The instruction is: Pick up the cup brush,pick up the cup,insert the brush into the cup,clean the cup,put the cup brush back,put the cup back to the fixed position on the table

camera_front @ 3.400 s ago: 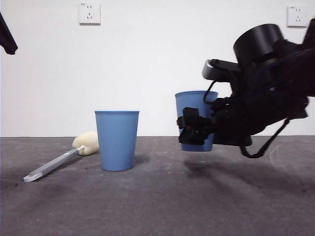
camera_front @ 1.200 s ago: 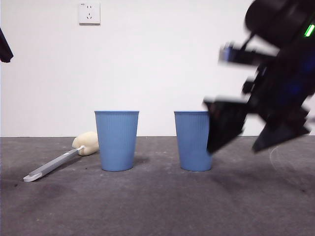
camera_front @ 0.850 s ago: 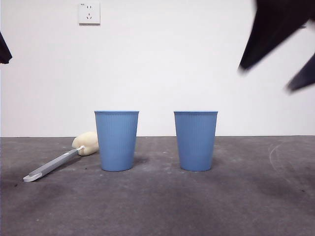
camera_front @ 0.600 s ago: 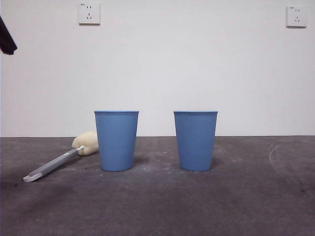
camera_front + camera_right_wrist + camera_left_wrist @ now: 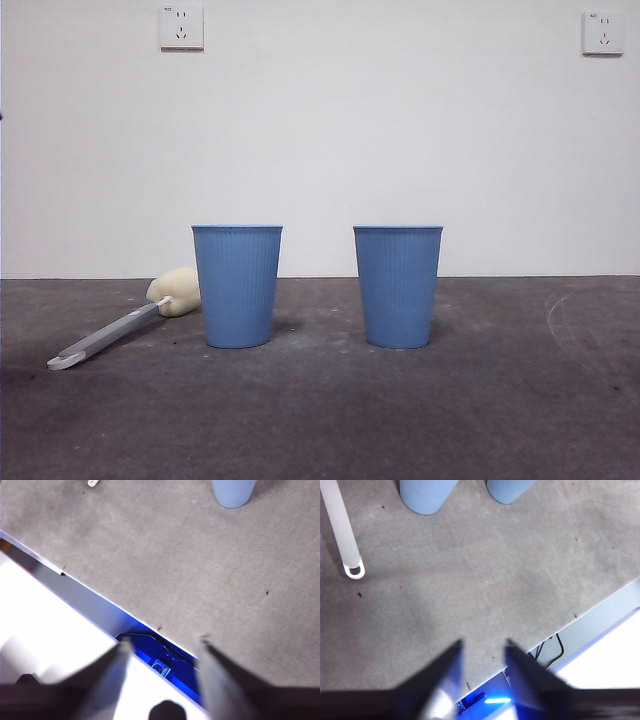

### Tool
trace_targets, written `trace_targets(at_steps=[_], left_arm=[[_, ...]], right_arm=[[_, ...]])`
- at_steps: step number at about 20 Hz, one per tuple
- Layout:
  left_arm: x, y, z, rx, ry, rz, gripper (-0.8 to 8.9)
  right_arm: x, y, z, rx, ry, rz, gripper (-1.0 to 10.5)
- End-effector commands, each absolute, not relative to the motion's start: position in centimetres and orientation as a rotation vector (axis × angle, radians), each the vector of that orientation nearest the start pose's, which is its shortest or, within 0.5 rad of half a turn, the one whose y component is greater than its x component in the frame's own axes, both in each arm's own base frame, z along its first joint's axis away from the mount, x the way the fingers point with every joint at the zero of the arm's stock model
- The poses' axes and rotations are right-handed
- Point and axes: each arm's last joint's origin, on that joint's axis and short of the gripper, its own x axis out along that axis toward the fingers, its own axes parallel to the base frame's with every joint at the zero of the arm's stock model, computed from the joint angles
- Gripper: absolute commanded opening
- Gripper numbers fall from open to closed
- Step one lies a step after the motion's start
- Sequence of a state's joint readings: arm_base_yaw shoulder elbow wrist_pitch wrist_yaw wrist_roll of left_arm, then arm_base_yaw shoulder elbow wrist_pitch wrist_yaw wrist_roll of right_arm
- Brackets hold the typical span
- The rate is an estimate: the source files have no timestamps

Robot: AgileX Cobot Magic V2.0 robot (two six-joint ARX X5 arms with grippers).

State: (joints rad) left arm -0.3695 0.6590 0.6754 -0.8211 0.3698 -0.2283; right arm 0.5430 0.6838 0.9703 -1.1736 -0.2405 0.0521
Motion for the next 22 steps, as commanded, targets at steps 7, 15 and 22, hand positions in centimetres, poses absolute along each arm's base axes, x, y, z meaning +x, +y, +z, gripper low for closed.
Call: trace_targets(at_steps=[7,15,22], left_arm=[[10.9,-5.3,26.1,-0.191,0.89,-0.603,-0.04],[11.8,-5.6,26.4,-0.138,0.814,-0.615,-0.04],[14.0,-4.8,30.0,0.231,0.27,-0.354,-0.04]], right_arm=[[7.7,5.3,32.2,-0.089,0.923,0.652,0.0],[7.9,5.0,32.2,-0.141,0.901,0.54,0.0],[8.1,4.9,32.2,-0.174,0.887,0.468,0.0]])
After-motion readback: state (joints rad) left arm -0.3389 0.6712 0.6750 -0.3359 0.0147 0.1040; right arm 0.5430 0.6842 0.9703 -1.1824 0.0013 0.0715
